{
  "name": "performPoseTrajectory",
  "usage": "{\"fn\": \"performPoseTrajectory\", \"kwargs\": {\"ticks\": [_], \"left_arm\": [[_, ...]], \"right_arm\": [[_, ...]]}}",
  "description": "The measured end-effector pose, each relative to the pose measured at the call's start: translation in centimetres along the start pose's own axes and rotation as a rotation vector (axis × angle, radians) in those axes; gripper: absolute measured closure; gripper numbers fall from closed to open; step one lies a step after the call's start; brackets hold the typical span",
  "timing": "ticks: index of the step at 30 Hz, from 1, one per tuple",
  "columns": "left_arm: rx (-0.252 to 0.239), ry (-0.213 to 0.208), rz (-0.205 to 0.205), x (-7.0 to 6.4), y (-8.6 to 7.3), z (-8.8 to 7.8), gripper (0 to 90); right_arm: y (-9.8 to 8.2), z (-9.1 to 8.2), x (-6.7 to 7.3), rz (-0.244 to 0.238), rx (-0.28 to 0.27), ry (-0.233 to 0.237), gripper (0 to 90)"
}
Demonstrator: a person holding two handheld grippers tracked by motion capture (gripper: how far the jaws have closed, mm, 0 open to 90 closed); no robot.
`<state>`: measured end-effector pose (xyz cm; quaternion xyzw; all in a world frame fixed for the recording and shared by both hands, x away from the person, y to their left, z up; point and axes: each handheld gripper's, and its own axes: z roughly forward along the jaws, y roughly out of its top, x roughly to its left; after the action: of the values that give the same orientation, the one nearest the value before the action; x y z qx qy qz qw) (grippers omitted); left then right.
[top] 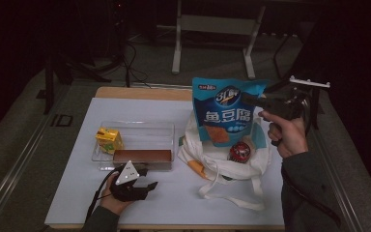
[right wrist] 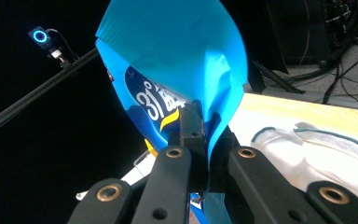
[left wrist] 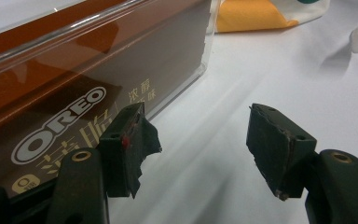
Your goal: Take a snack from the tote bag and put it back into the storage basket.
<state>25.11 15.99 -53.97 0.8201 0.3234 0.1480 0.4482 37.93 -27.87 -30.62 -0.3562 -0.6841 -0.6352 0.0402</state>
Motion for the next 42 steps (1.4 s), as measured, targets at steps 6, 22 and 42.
{"fn": "performPoseTrajectory", "kwargs": {"ticks": [6, 22, 42], "left_arm": [[0.0, 0.001, 0.0, 0.0, 0.0, 0.0, 38.4], [-0.002, 0.0, 0.001, 0.0, 0.0, 0.0, 38.4], [-0.005, 0.002, 0.0, 0.0, 0.0, 0.0, 38.4]], "right_arm": [[0.1, 0.9, 0.4, 0.005, 0.001, 0.013, 89.4], [-0.4, 4.3, 1.7, 0.012, 0.013, 0.059, 89.3], [-0.9, 8.2, 3.3, 0.023, 0.025, 0.127, 89.3]]}}
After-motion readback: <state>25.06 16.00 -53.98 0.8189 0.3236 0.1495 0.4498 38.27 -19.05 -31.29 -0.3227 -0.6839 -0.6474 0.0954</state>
